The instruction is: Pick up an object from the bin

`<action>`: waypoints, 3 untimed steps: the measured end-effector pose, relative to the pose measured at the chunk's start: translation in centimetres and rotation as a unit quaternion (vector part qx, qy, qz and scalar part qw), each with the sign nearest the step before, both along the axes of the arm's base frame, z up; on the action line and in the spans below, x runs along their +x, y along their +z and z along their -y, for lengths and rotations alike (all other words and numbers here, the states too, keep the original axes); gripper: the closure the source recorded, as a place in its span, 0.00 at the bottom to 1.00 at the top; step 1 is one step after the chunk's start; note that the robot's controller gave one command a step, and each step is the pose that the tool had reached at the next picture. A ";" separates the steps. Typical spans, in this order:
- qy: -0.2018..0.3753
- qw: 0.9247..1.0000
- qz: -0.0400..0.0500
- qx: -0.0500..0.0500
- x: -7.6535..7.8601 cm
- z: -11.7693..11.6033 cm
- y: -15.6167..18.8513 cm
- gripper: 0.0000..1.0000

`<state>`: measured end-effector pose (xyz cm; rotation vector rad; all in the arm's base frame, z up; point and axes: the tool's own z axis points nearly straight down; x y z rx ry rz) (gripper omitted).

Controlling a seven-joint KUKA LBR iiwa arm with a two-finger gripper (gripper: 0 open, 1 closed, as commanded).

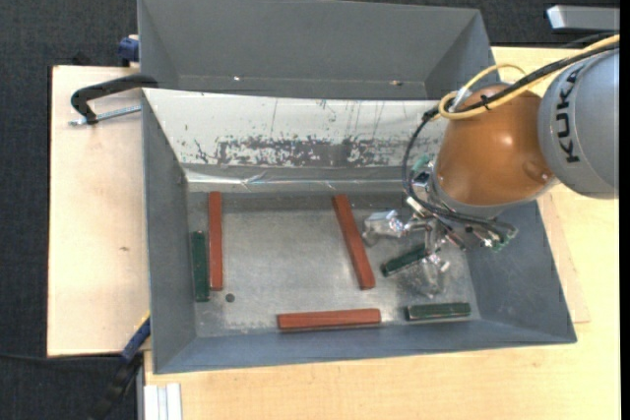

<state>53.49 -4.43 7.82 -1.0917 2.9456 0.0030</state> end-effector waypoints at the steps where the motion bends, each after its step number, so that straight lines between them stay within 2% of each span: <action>1: -0.001 1.000 0.001 0.000 0.0 0.0 0.2 0.00; 2: 0.174 0.985 0.002 0.000 -0.1 0.7 -0.8 1.00; 3: 0.174 0.985 0.002 0.000 -0.1 0.7 -0.8 1.00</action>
Offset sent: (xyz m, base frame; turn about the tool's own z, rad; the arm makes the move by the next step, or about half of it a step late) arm -0.0016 -0.0084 -0.0082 -0.3524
